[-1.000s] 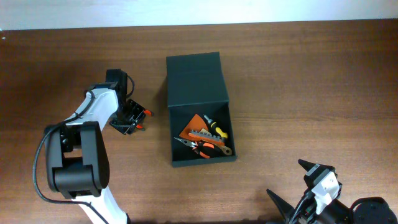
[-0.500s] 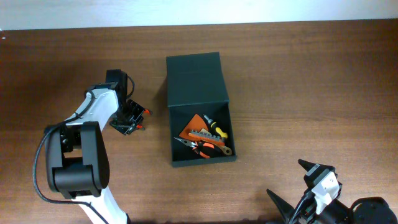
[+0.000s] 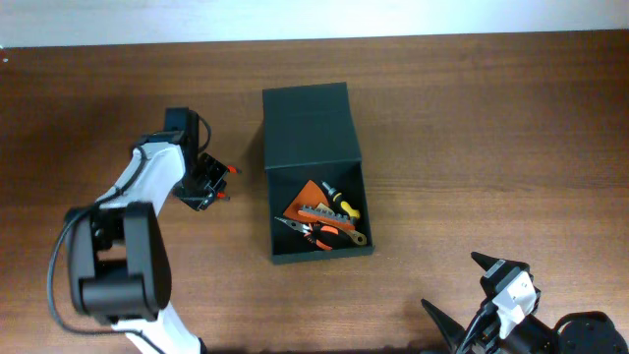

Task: Pack container
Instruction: 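Move the left gripper to the red-black pliers and grasp them, then carry the red-black pliers with the left gripper and release into the box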

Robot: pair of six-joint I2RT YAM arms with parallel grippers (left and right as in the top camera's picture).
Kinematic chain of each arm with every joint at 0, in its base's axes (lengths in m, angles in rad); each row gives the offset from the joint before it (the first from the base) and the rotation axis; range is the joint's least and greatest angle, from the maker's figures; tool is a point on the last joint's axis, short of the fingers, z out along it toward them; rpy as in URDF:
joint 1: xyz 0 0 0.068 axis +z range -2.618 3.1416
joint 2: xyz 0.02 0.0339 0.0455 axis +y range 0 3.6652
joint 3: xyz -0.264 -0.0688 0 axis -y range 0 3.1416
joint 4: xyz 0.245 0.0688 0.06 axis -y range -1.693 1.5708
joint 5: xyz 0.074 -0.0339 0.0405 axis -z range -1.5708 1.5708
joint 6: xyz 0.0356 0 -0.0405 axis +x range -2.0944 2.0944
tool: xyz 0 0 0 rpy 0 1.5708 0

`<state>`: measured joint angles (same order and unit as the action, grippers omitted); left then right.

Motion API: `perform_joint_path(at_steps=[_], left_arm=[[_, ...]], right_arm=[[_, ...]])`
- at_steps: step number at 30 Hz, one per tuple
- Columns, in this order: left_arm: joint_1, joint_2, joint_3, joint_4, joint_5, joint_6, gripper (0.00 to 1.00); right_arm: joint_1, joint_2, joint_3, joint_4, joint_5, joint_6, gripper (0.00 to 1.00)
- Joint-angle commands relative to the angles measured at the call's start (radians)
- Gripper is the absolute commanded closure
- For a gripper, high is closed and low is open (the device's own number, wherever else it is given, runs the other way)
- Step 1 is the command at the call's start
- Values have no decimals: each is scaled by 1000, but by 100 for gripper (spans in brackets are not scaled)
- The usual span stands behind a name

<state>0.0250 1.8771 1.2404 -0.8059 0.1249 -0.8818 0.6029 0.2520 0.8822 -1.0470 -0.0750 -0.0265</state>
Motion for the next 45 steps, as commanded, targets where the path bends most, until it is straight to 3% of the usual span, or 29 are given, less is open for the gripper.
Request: perform_joint_path(at_steps=[1,10,18,25,33,41,45], left_arm=[[-26,-149,1,7,2,-4,95],[-220,-411,1,7,-44,-60,96],[-535,-416,1,7,-79,-371,96],[-713,-334,1,5,-81,-605,95],[-744,-207,1,1,-80,-829,95],[-740,-109,1,-1,-80,-860,93],[-737,-100,1,-21,-80,-860,83]], right_arm=[[-1,-5,-2,3,8,9,1],[-1,-5,-2,3,8,9,1],[-1,-5,-2,3,8,9,1],[-1,-5,-2,3,8,9,1],[-1,-5,-2,3,8,9,1],[-1,-5,-2,3,8,9,1],[-1,-5,-2,3,8,9,1]])
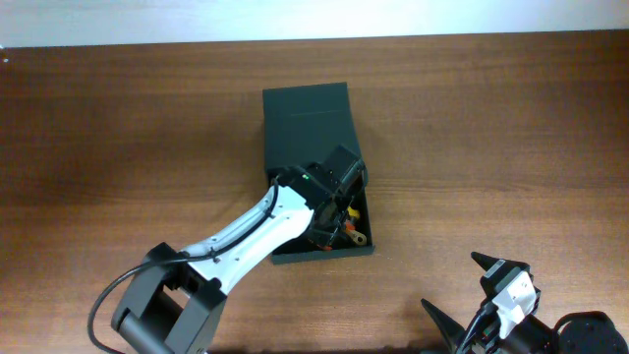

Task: Pack container
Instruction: 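Carry the red-black pliers with the left gripper and release into the box, then withdraw the left gripper from the box and raise the right arm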

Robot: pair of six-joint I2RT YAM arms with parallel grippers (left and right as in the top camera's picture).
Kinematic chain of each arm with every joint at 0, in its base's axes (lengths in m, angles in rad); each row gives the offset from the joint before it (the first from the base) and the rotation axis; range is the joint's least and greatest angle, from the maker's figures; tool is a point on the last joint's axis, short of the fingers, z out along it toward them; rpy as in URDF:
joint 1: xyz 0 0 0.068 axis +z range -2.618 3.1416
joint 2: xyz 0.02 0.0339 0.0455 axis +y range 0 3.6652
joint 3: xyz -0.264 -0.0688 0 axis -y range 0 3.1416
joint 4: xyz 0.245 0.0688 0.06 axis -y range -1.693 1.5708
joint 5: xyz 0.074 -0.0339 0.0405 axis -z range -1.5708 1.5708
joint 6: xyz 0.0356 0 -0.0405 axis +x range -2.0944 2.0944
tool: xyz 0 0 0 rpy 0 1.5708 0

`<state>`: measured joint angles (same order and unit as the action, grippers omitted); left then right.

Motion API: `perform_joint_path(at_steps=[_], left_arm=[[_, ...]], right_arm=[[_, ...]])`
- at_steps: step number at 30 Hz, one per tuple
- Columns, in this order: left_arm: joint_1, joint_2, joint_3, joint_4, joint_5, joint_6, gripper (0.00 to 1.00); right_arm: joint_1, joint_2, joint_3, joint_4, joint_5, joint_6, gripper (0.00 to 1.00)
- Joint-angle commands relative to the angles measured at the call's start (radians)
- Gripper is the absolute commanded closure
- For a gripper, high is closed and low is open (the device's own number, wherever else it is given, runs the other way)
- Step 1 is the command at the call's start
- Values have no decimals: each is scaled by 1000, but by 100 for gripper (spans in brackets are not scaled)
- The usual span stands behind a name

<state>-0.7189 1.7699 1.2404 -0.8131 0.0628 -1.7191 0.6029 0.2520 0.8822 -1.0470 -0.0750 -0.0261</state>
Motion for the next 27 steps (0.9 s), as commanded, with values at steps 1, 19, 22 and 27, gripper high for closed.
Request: perform_joint_path(at_steps=[1,19,22,27], left_arm=[[9,8,1,-17,-18,-23,77],[64,-326,1,-13,-152,432,3],[125,-442,1,-14,-157,704,1],[254,-592,1,-27,-158,1078,1]], right_arm=[[-1,-5,-2,3,8,9,1],[-1,-5,-2,3,8,9,1],[-1,-5,-2,3,8,9,1],[-1,-5,-2,3,8,9,1]])
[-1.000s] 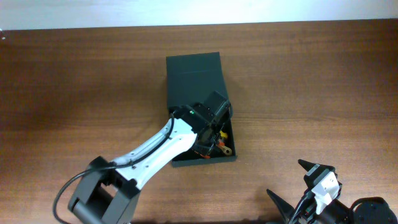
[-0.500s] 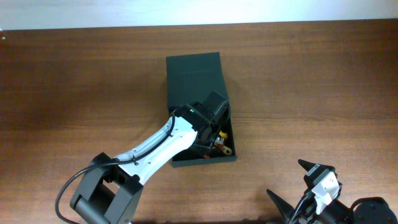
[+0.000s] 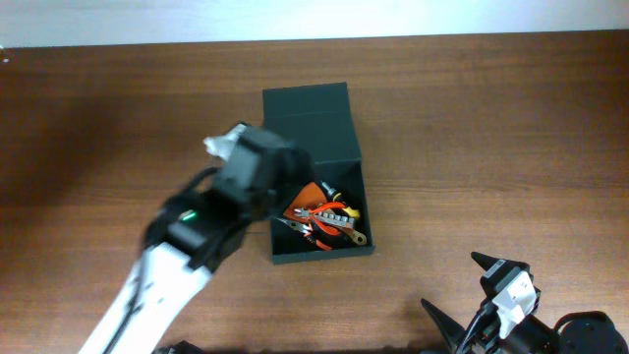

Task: Pack container
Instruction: 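Withdraw the left gripper from the box and raise the right arm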

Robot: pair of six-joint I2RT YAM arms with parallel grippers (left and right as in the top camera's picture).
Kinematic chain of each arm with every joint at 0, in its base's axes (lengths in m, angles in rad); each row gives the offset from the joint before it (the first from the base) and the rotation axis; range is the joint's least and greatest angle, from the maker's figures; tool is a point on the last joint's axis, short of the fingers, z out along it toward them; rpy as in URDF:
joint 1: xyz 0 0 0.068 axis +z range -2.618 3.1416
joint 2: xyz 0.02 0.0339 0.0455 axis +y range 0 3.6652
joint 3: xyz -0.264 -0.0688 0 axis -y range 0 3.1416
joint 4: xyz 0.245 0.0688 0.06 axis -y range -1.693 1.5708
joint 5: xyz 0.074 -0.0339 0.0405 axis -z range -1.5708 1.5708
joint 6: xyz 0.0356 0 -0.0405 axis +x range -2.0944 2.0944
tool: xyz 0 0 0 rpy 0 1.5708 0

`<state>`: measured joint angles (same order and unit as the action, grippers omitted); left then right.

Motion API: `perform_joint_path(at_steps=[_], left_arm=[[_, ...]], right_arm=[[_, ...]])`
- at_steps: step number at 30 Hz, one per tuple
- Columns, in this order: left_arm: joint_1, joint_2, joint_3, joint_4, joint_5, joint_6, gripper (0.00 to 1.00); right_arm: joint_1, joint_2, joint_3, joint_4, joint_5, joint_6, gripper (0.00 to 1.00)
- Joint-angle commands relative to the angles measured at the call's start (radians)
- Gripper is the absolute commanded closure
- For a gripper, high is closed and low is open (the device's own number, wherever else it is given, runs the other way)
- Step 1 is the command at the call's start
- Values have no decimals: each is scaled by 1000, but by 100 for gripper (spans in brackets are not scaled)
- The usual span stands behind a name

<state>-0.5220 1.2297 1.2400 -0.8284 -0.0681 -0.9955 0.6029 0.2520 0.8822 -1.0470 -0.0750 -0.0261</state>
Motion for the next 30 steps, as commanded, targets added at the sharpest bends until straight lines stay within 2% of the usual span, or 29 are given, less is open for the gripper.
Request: perform_joint_path(at_steps=[1,4,7,17,24,30], left_arm=[[85,-79,1,-23,-27,420,1],[159,-149,1,-57,-27,569,1],[217,-207,1,-91,-27,629,1],[256,-304,1,-121,-27,631,1],[256,-302,1,-252,-27,632,1],[256,-302,1,-269,-27,710,1]], right_arm=[[-1,-5,-2,3,8,9,1],[-1,-5,-2,3,8,9,1],[-1,-5,-2,3,8,9,1],[-1,-5,-2,3,8,9,1],[-1,-5,-2,3,8,9,1],[-1,-4,-2,35,41,-13,1]])
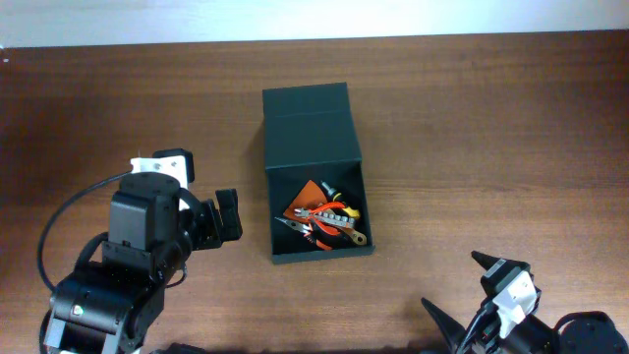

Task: Pack container
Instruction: 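Withdraw the left gripper from the box and raise the right arm, then bring both grippers to the upright lid's top edge and grip it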

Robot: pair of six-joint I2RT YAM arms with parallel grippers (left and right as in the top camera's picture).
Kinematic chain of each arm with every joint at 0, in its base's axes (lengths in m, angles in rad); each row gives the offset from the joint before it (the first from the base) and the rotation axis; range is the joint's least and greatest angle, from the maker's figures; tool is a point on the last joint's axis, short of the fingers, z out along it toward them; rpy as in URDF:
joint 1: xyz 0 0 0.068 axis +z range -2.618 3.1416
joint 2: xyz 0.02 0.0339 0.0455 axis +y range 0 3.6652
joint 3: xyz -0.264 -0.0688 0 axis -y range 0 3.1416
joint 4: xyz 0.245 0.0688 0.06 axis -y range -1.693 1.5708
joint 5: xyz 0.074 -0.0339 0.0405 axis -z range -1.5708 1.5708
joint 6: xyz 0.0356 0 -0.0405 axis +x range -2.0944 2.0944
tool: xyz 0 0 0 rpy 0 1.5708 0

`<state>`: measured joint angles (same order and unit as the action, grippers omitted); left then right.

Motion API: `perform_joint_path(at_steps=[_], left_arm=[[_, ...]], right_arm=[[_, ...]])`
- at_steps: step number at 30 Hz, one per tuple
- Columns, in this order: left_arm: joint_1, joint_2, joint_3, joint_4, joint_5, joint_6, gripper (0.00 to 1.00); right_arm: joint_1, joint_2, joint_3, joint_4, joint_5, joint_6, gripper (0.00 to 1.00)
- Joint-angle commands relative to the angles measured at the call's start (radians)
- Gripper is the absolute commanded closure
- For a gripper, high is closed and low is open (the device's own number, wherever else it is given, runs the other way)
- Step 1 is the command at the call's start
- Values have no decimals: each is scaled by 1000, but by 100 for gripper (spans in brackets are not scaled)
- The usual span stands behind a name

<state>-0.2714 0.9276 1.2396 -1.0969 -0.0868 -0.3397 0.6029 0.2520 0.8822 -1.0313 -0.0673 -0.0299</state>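
A dark green box (356, 212) stands at the table's middle with its lid (307, 123) folded back toward the far side. Inside lie several hand tools (324, 218): an orange piece, pliers, a yellow-handled screwdriver and a grey metal tool. My left gripper (218, 218) hovers just left of the box, pointing at its wall, open with nothing between its fingers. My right gripper (460, 290) rests at the bottom right, fingers spread wide and empty.
Brown wooden table (491, 128) runs to a pale wall strip at the far edge. The left arm's body (128, 256) fills the lower left corner. The right arm's base (570, 329) sits in the bottom right corner.
The left arm has drawn back from beside the box's left wall to the lower left, its gripper now clear of the box. The box, tools and right gripper have not moved.
My left gripper was left of the box, shut on a small red-tipped tool. Then it was down over the box's open compartment. Then the arm was pulled back, with more tools showing inside. Now it is empty beside the box.
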Motion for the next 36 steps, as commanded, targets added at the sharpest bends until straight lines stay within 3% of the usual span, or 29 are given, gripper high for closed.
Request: perform_joint_path(at_steps=[1,7,14,19,24,25,26,29,30,31,32,33,34,36], left_arm=[[6,0,2,0,-8,54,1],[6,0,2,1,50,49,1],[6,9,2,18,111,38,1],[6,85,2,65,134,-4,1],[34,209,6,161,229,-5,0],[52,235,6,182,259,-5,3],[74,261,6,202,285,-8,17],[151,333,6,261,351,-16,46],[175,354,6,279,375,-16,53],[202,377,6,297,398,-31,64],[224,397,6,310,414,-46,79],[253,422,6,324,432,-65,92],[268,438,6,333,445,-74,98],[303,482,6,354,492,-86,98]], right_arm=[[-1,-4,-2,29,11,-5,1],[-1,-4,-2,63,-251,46,1],[-1,26,1,211,-64,40,1],[-1,250,117,208,108,95,1],[-2,613,367,102,185,63,1],[-2,678,417,82,185,28,1],[-2,748,471,61,185,-15,1],[-3,911,586,43,185,-95,1],[-5,959,616,43,185,-120,15],[-11,1005,640,43,185,-141,50],[-23,1048,661,43,191,-150,78],[-42,1093,680,43,193,-149,96],[-62,1130,691,43,192,-148,96],[-112,1195,702,45,191,-115,96]])
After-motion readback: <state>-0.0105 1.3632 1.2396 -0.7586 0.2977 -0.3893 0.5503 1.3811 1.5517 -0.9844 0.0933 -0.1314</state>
